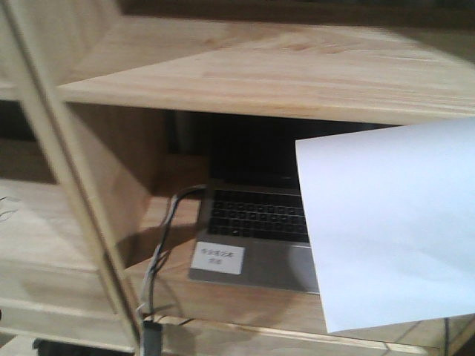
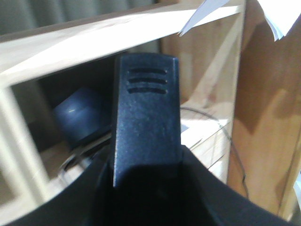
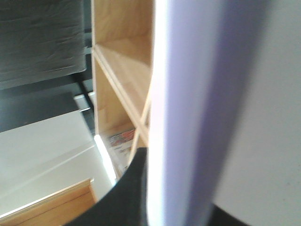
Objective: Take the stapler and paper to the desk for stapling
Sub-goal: 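Drive the base to the wooden desk holding stapler and paper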
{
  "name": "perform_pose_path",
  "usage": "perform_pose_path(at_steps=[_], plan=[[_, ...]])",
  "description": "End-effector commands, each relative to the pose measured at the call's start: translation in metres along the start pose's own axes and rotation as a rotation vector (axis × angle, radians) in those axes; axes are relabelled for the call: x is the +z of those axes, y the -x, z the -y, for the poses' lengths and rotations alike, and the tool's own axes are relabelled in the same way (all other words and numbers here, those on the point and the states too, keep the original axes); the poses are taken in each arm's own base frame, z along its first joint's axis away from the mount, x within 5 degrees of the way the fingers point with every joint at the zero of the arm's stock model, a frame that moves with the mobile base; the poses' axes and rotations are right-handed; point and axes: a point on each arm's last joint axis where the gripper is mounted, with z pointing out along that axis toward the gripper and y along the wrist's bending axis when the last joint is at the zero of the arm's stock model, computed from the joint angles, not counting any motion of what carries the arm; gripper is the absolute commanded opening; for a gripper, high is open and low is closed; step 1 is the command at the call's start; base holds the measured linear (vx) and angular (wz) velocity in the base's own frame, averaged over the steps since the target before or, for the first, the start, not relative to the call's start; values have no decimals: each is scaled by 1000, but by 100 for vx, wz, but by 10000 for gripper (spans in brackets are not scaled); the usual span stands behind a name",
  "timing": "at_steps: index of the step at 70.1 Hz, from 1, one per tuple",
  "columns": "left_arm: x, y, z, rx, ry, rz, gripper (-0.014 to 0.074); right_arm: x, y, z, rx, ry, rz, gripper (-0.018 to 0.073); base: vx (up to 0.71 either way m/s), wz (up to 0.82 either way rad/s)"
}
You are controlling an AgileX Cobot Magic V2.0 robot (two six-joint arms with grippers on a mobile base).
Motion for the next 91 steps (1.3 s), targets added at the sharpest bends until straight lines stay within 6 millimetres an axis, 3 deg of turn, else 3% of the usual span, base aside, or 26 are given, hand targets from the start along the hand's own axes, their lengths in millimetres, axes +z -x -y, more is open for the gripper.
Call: perform_pose_path(at_steps=[1, 91], plan=[[-2, 17, -2, -16, 13, 126, -6, 5, 6, -8, -7, 42, 24, -6, -8, 33], [-2, 17, -2, -16, 13, 126, -6, 5, 6, -8, -7, 42, 24, -6, -9, 35]])
